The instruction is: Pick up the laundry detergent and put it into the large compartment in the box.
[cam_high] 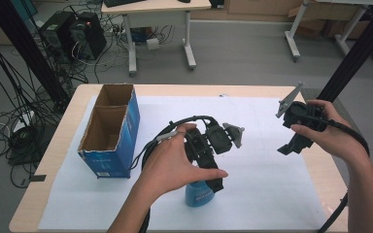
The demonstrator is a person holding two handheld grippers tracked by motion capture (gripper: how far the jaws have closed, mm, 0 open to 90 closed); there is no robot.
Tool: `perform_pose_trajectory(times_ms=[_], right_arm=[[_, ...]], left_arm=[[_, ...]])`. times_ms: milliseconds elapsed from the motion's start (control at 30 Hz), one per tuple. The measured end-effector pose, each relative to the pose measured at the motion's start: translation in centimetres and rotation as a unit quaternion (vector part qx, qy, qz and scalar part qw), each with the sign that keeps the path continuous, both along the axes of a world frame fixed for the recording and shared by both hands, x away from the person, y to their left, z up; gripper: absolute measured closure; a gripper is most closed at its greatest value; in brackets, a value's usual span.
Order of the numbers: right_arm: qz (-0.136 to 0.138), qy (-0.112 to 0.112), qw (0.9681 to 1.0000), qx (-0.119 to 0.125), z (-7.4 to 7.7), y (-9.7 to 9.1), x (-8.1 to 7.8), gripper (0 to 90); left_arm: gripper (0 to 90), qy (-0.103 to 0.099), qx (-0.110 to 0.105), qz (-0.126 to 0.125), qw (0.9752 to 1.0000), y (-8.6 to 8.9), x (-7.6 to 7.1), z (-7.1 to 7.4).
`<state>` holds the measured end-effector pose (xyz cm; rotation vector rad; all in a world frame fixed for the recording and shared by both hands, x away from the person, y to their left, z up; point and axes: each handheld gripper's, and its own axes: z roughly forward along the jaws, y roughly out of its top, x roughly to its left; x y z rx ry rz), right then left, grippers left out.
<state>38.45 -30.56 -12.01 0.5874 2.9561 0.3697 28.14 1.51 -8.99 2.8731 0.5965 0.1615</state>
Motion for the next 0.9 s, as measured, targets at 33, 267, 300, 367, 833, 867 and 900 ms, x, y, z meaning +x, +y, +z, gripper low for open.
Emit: perform_pose_trajectory(times_ms=[33,267,300,367,833,867,900], right_arm=[[-0.001,0.000,1.0000,-0.001,0.0,0.0,0.0,5.5],[-0.002,0.005,1.0000,-0.001,-0.4,0.0,0.3,5.5],[-0.002,0.005,1.0000,-0.001,-0.4,0.0,0.3,5.5],[-0.002,0.007,1.0000,-0.001,-0.5,-0.1,0.4,5.5],[-0.004,0.011,0.9999,-0.002,-0.9,0.0,0.8,5.5],[-0.004,0.011,0.9999,-0.002,-1.0,-0.1,0.9,5.5],[-0.005,0.012,0.9999,-0.002,-1.0,-0.1,0.9,5.5]], left_arm=[[5.5,0.002,0.000,0.000,1.0000,0.0,0.1,-0.3],[6.2,0.011,0.014,0.000,0.9998,-0.6,0.6,-2.2],[6.2,0.013,0.013,0.001,0.9998,-0.6,0.6,-2.4],[6.3,0.015,0.015,-0.001,0.9998,-0.8,0.7,-2.7],[16.5,0.024,0.037,0.010,0.9990,-1.5,1.3,-4.4],[18.3,0.025,0.040,0.004,0.9989,-1.6,1.5,-4.4],[19.2,0.027,0.041,0.005,0.9988,-1.6,1.5,-4.4]])
